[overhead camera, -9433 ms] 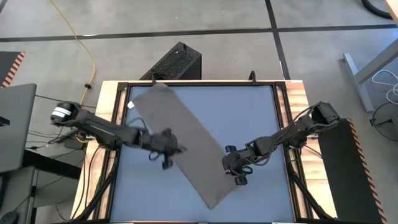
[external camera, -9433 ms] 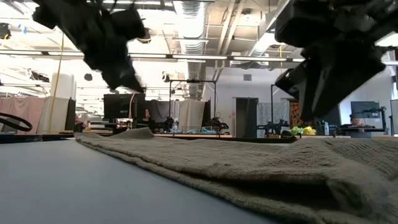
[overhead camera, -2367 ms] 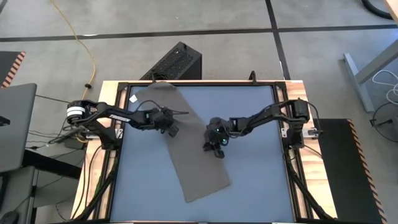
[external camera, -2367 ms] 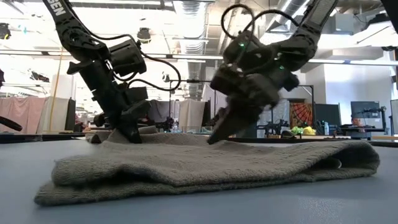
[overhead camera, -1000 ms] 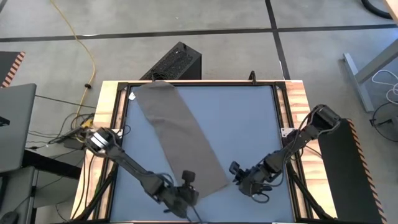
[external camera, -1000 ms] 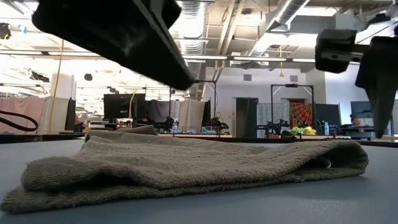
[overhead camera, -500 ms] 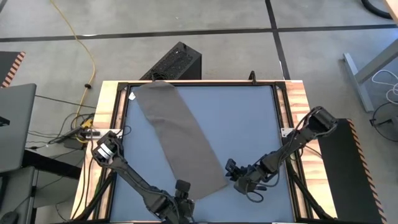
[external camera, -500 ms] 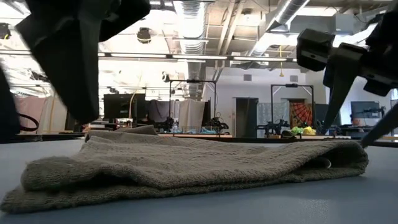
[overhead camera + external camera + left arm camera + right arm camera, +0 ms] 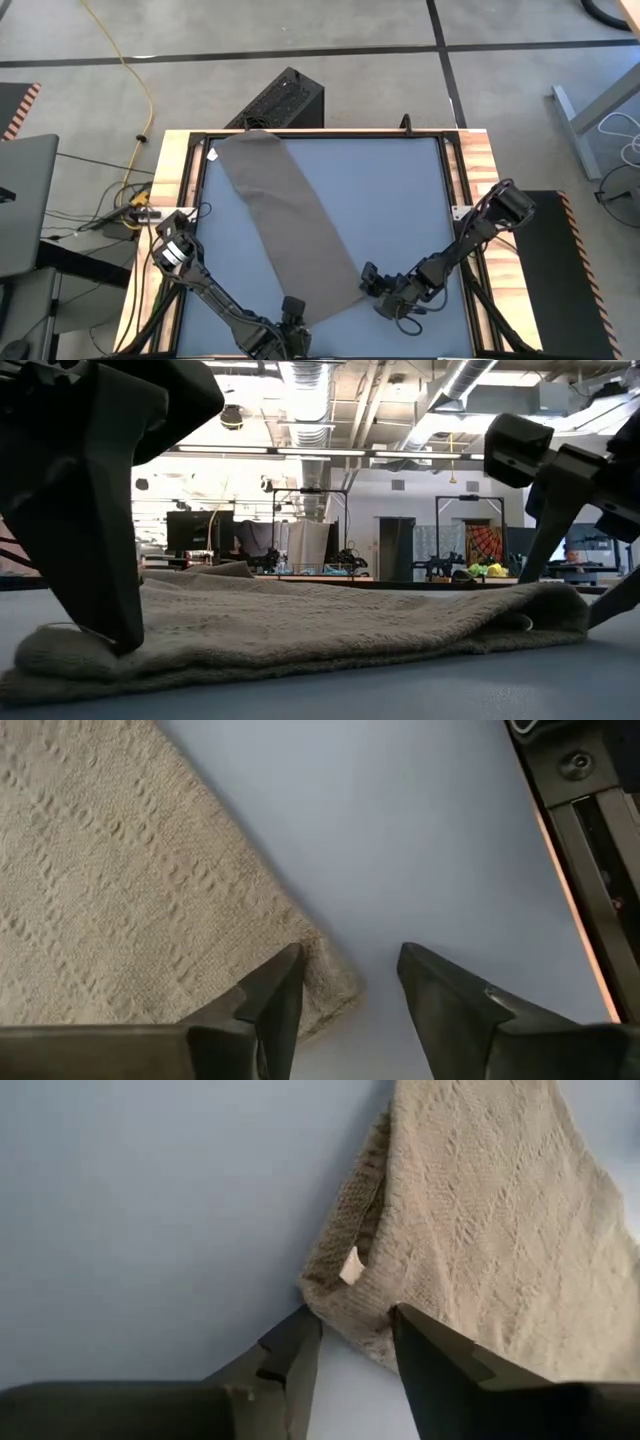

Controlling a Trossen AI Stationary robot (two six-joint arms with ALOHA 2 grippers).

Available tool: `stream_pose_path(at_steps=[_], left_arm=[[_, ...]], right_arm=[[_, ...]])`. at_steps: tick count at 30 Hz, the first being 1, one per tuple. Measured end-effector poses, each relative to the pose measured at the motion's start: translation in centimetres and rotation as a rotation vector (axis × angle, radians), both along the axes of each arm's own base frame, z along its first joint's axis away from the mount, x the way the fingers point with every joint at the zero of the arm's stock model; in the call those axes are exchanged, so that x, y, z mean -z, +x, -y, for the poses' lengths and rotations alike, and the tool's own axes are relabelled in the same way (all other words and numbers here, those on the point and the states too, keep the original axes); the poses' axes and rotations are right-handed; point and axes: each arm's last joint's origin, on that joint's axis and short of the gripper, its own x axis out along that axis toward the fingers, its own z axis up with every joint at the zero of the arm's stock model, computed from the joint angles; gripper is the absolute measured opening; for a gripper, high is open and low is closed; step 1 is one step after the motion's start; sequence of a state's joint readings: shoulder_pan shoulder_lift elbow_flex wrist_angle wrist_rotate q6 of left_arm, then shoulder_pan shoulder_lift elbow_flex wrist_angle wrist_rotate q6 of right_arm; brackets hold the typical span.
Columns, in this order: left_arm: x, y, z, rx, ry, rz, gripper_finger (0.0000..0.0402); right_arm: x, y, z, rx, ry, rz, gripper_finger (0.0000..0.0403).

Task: Roll towel into tight, uniform cylinder
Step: Roll the gray towel

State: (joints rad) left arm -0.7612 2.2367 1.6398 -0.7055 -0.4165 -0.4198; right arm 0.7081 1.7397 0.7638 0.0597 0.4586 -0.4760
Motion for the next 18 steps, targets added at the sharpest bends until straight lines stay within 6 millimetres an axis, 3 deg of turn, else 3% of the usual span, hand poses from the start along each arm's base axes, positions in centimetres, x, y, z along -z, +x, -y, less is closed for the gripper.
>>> stream_pose_path(at_steps=[6, 13, 18], left_arm=[[0.2, 0.03, -0.4, -0.084, -0.04, -0.033, 0.0114], [0.34, 0.17, -0.75, -0.198, -0.129, -0.075, 0.0014], [0.15, 0.26, -0.55, -0.244, -0.207, -0.081, 0.0005]], right_arm=[[-0.13, 0.05, -0.36, 0.004, 0.081, 0.0, 0.0114], [-0.03, -0.05, -0.41, 0.086, 0.207, -0.041, 0.0076], [-0.02, 0.01, -0.42, 0.145, 0.316, -0.078, 0.0027]])
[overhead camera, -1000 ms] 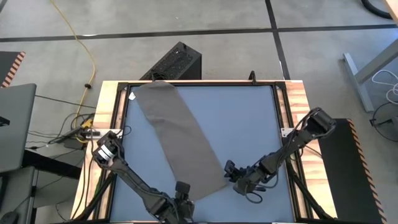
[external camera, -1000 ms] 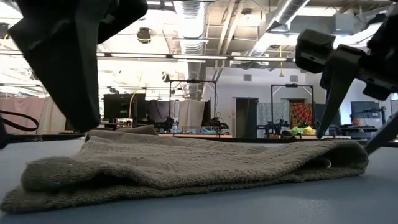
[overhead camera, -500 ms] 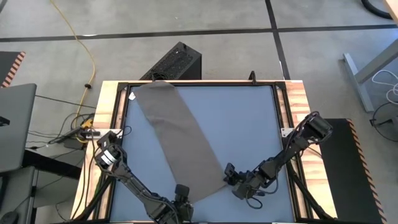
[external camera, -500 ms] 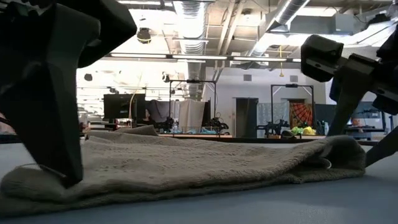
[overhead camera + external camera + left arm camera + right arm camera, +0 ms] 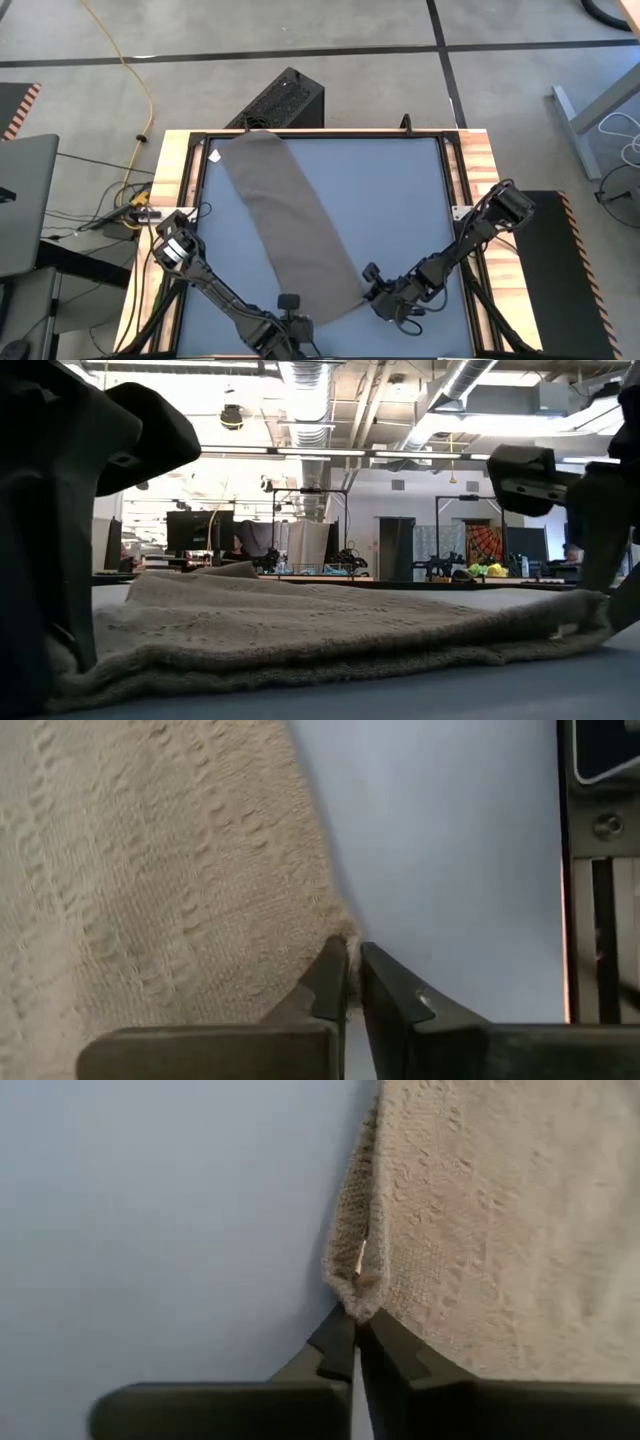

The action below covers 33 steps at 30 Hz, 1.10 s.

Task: Roll towel into tight, uniform cylinder
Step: Roll the gray towel

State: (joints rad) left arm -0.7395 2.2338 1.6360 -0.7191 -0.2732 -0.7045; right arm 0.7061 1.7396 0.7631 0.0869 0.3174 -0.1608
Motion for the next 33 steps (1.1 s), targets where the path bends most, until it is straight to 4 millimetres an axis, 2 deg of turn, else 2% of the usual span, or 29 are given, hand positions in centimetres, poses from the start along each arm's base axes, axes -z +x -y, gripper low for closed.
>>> stream_pose_path(at_steps=[2, 6, 11, 14, 18, 22, 27, 30, 33], left_arm=[[-0.5, 0.2, 0.2, -0.006, -0.04, 0.028, 0.0004], [-1.3, 0.0, 0.7, -0.034, -0.137, 0.02, 0.0002], [-2.0, -0.4, 2.3, -0.062, -0.26, 0.075, 0.0001], [-1.4, -0.8, 2.9, -0.107, -0.33, 0.121, 0.0001], [0.0, -1.1, 3.3, -0.157, -0.444, 0.232, 0.0], [1.0, -2.4, 2.2, -0.223, -0.534, 0.287, 0.0], [0.0, -5.2, -0.8, -0.316, -0.657, 0.383, 0.0], [0.1, -6.6, -2.5, -0.422, -0.75, 0.364, 0.0], [1.2, -7.2, -3.7, -0.511, -0.814, 0.307, 0.0]], right_arm=[[0.0, 0.2, 0.2, 0.021, 0.065, -0.031, 0.0013], [-0.4, 0.7, 0.9, 0.081, 0.219, -0.104, 0.0016], [-2.2, 1.3, 1.9, 0.076, 0.45, -0.199, 0.0014], [-2.9, 1.6, 2.6, 0.097, 0.556, -0.252, 0.0014], [-2.2, 1.9, 3.3, 0.233, 0.617, -0.329, 0.0013], [-0.9, 2.4, 3.4, 0.314, 0.651, -0.367, 0.0013], [0.1, 2.7, 3.5, 0.411, 0.7, -0.41, 0.0013], [0.2, 2.9, 3.6, 0.448, 0.725, -0.419, 0.0013], [0.2, 3.2, 4.0, 0.484, 0.744, -0.422, 0.0013]])
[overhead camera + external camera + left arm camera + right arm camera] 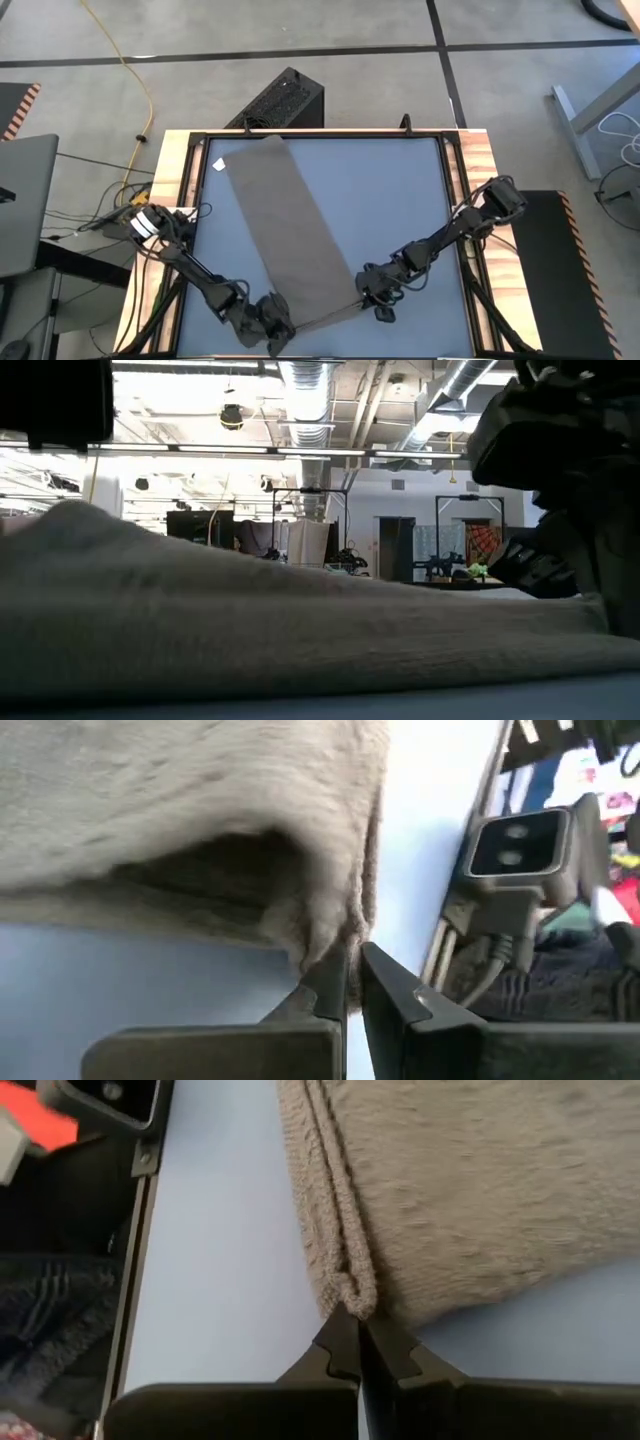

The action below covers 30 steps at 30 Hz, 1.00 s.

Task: Roll towel into tight, uniform cylinder
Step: Roll the gray towel

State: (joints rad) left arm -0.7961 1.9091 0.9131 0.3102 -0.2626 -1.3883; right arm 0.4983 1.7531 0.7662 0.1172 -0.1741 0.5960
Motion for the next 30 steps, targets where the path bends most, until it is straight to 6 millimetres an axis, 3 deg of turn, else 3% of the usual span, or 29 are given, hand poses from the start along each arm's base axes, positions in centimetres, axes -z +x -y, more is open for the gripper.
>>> stream_pose_path(at_steps=[4, 10, 18, 25, 30], left_arm=[[-0.1, 0.4, 0.0, 0.051, -0.125, 0.056, 0.0], [-3.7, 2.3, 1.4, 0.168, -0.16, 0.335, 0.0], [-3.2, 2.8, 1.4, 0.176, -0.072, 0.118, 0.0], [-2.5, 2.6, 1.0, 0.103, -0.079, 0.001, 0.0001], [-2.2, 2.4, 0.9, 0.085, -0.083, -0.042, 0.0024]], right_arm=[[0.0, 0.2, 0.5, 0.02, 0.014, -0.013, 0.0013], [0.0, 0.1, 0.3, -0.034, 0.059, -0.03, 0.0013], [-0.5, -0.6, -0.5, -0.021, 0.125, -0.081, 0.0013], [-0.5, -0.2, 0.2, 0.042, 0.143, -0.108, 0.0014], [-0.5, 0.0, 0.5, 0.064, 0.151, -0.115, 0.0014]])
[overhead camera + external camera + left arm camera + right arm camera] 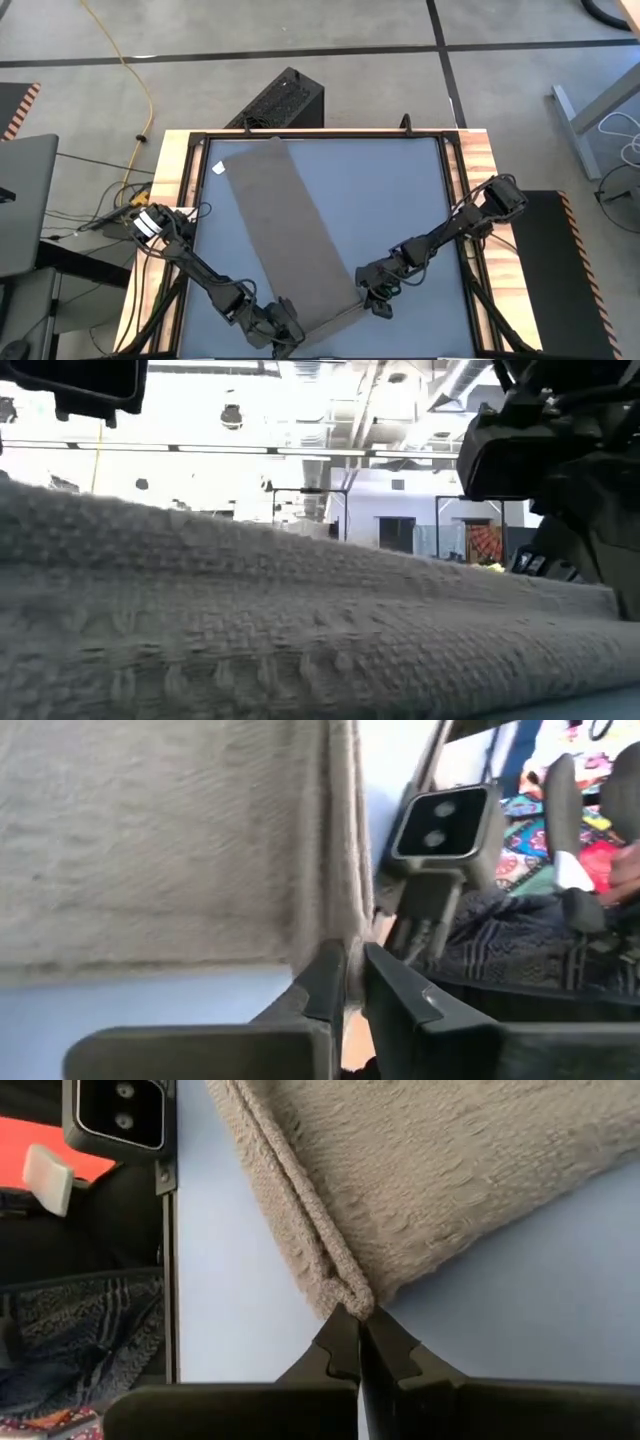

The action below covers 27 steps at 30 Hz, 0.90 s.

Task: Roll towel into tight, uniform cylinder
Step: Roll the gray towel

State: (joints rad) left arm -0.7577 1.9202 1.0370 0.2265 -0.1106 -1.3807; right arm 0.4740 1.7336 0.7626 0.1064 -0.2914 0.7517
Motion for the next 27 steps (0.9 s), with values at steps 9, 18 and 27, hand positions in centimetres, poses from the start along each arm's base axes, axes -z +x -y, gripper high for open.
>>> stream_pose_path(at_steps=[9, 18, 27], left_arm=[[1.2, -0.8, -0.8, -0.001, 0.077, -0.159, 0.0044], [-2.6, -1.2, 0.3, 0.06, 0.228, 0.123, 0.0045], [-5.4, -0.5, 1.6, 0.031, 0.61, 0.4, 0.0067]], right_arm=[[0.3, -0.2, 0.2, 0.022, -0.027, -0.03, 0.0014], [0.3, -0.1, 0.1, 0.021, -0.029, -0.013, 0.0014], [0.3, 0.0, 0.1, 0.021, -0.029, -0.005, 0.0014]])
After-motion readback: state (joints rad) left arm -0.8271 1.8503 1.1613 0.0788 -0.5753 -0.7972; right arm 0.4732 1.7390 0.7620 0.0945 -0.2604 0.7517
